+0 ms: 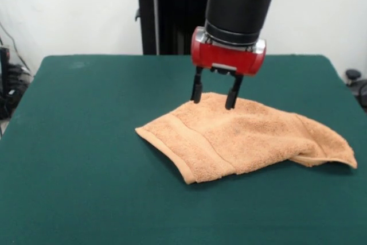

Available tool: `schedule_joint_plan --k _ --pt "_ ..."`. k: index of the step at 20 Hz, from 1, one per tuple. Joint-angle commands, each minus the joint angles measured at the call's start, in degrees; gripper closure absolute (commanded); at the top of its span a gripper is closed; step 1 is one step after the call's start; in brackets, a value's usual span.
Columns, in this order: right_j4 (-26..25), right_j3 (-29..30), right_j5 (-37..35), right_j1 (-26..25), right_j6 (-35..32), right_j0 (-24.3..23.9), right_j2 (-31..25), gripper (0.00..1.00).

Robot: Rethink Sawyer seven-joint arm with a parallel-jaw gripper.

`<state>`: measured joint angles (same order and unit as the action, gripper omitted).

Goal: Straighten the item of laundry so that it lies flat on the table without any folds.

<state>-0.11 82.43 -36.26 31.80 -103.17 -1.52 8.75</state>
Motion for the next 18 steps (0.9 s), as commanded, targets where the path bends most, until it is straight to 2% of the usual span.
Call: schedule_joint_plan --k 1,14,18 --pt "-2.43 6.25 3.16 -6.39 -2.33 0.18 -7.56 0.00" --pt "-2.42 0.55 0.13 -10.78 -3.09 2.24 -6.22 0.00" --pt "-2.62 -0.72 1.13 -12.98 -2.51 2.20 -6.70 0.00"
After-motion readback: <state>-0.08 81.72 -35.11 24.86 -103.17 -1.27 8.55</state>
